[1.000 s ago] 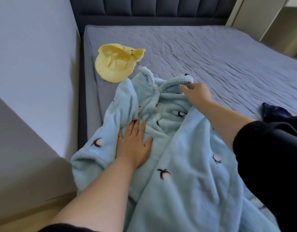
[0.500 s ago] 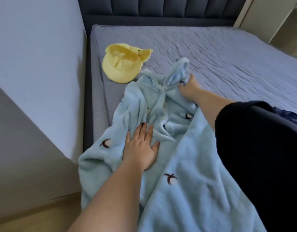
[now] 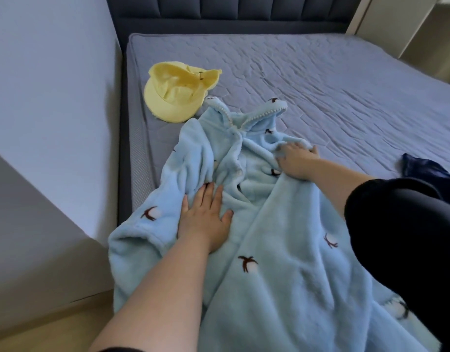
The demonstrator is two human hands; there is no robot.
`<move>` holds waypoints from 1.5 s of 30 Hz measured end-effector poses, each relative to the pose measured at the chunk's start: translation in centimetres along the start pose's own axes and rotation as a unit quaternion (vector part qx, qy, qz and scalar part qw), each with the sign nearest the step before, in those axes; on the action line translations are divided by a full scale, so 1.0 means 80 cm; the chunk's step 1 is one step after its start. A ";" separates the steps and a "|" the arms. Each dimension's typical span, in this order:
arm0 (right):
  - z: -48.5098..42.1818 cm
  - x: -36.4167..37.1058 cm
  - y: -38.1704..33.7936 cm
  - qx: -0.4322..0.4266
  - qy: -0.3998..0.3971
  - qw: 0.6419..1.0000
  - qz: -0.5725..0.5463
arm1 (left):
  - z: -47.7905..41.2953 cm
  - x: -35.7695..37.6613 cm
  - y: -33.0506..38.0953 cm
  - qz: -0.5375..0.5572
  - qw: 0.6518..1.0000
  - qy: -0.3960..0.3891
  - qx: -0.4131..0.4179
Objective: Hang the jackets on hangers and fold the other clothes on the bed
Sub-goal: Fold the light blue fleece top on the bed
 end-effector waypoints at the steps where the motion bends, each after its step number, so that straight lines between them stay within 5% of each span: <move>1: -0.004 0.000 0.005 0.041 0.009 0.997 -0.070 | 0.000 -0.001 0.000 -0.001 1.000 -0.002 0.000; 3: -0.004 -0.008 0.012 0.060 0.151 0.972 -0.168 | 0.000 -0.001 0.000 0.000 1.000 -0.006 0.002; 6: 0.022 -0.015 0.000 -0.068 0.335 0.912 -0.228 | 0.001 -0.001 -0.001 0.003 1.000 -0.006 0.001; 10: 0.054 0.025 -0.030 -0.177 0.111 0.978 0.005 | 0.002 0.000 0.000 0.007 1.000 -0.001 0.000; 12: 0.047 0.015 -0.035 -0.156 0.126 0.978 0.063 | 0.001 0.000 0.001 0.008 1.000 -0.005 0.000; 14: 0.032 -0.014 -0.043 -0.058 0.149 0.980 -0.116 | 0.001 -0.001 0.001 0.010 1.000 -0.008 0.003; 15: 0.027 -0.034 -0.046 0.015 0.145 0.940 -0.309 | 0.002 -0.001 0.001 0.011 1.000 -0.003 0.003; 16: 0.020 -0.050 -0.052 0.083 0.120 0.849 -0.507 | 0.003 -0.001 0.001 0.009 1.000 0.006 0.003; 17: 0.016 -0.067 -0.057 0.139 0.068 0.757 -0.635 | 0.004 -0.001 0.001 0.005 1.000 0.015 0.001; 18: 0.008 -0.079 -0.062 0.177 0.040 0.713 -0.678 | 0.005 -0.001 0.001 0.004 1.000 0.022 0.002; 22: -0.002 -0.094 -0.071 0.233 -0.045 0.706 -0.667 | 0.006 0.003 0.002 0.006 1.000 0.027 0.002; 23: -0.002 -0.096 -0.072 0.244 -0.036 0.670 -0.700 | 0.006 0.003 0.000 0.009 1.000 0.029 0.003; 25: 0.002 -0.101 -0.076 0.194 -0.071 0.674 -0.709 | 0.002 0.000 -0.004 0.029 0.999 0.024 0.002; 30: 0.074 -0.113 -0.043 0.089 -0.163 0.561 -0.807 | -0.007 -0.036 -0.007 0.218 0.975 0.034 0.003; 32: 0.111 -0.115 -0.016 0.032 -0.215 0.569 -0.793 | 0.003 -0.060 -0.001 0.375 0.923 0.085 -0.028; 33: 0.130 -0.115 -0.002 0.009 -0.238 0.585 -0.775 | 0.013 -0.071 0.002 0.488 0.863 0.114 -0.064; 36: 0.177 -0.103 0.039 -0.038 -0.299 0.681 -0.667 | 0.050 -0.106 0.015 0.775 0.582 0.192 -0.155; 37: 0.189 -0.096 0.050 -0.061 -0.289 0.745 -0.599 | 0.061 -0.116 0.018 0.794 0.546 0.209 -0.168; 39: 0.211 -0.079 0.069 -0.107 -0.241 0.864 -0.429 | 0.086 -0.130 0.031 0.778 0.545 0.254 -0.181; 40: 0.223 -0.072 0.075 -0.116 -0.223 0.895 -0.369 | 0.098 -0.134 0.041 0.762 0.558 0.274 -0.179; 43: 0.253 -0.049 0.088 -0.102 -0.195 0.923 -0.314 | 0.130 -0.137 0.076 0.673 0.649 0.305 -0.181; 45: 0.271 -0.036 0.093 -0.096 -0.169 0.931 -0.310 | 0.144 -0.134 0.103 0.637 0.676 0.310 -0.202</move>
Point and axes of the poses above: each hand's wrist, its own z-axis away from the middle knuckle, its own x-axis out of the palm, y = z × x, the point moved 1 cm from there along -z, towards the middle knuckle, and after that the axes turned 11 degrees about x, right-handed, at the moved point
